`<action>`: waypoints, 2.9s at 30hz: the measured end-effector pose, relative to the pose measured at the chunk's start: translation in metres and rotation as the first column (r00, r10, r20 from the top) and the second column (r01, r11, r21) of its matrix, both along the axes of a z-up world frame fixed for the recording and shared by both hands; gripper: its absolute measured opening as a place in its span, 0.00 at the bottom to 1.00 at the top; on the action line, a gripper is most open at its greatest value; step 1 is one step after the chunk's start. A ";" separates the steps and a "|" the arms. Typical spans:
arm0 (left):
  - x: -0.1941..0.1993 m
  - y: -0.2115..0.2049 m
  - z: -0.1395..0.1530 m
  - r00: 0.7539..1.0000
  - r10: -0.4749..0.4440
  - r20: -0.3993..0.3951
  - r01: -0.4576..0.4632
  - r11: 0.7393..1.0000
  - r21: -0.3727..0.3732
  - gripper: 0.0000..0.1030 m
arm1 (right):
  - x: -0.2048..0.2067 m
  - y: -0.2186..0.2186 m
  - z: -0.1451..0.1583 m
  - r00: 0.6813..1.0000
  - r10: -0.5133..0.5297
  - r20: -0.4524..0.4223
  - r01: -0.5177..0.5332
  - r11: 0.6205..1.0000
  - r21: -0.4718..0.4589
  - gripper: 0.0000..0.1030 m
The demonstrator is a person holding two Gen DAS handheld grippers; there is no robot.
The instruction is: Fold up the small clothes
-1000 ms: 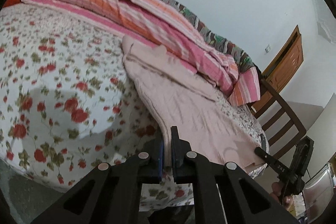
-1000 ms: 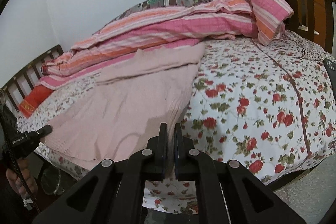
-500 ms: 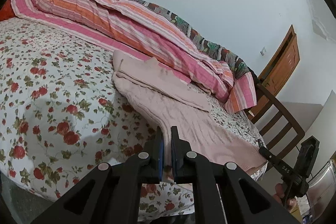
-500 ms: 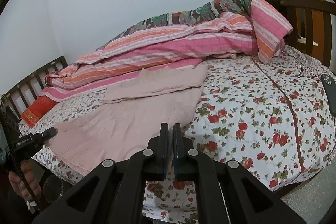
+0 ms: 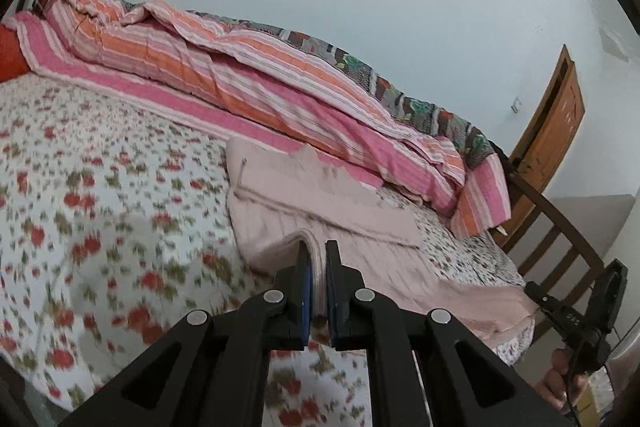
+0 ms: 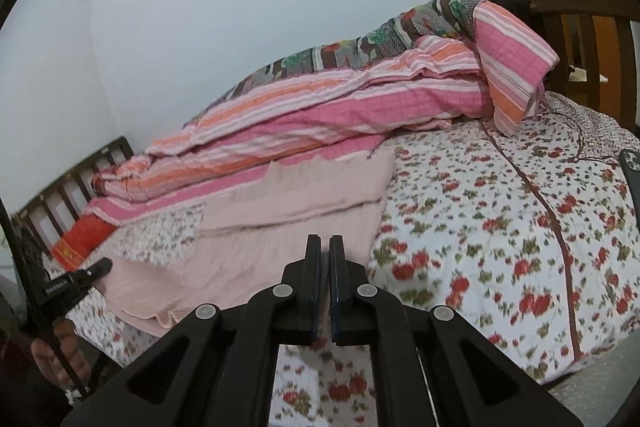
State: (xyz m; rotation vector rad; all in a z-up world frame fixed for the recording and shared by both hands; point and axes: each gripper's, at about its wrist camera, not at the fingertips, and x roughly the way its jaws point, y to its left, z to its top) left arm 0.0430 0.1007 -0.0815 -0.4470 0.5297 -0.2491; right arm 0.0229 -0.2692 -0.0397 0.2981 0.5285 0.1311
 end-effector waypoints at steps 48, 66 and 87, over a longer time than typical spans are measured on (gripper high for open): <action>0.008 0.001 -0.006 0.999 -0.024 -0.025 0.023 0.999 -0.037 0.06 | -0.004 -0.010 -0.035 0.992 0.119 -0.039 -0.108 0.973 0.204 0.04; 0.152 0.006 0.000 0.987 0.109 -0.114 -0.111 0.994 -0.010 0.06 | 0.160 -0.006 -0.002 0.995 0.059 -0.075 -0.037 0.965 0.260 0.04; 0.328 -0.005 -0.068 0.931 0.110 -0.349 -0.114 0.993 0.007 0.24 | 0.356 0.005 -0.078 0.951 0.047 -0.307 0.011 0.983 0.184 0.10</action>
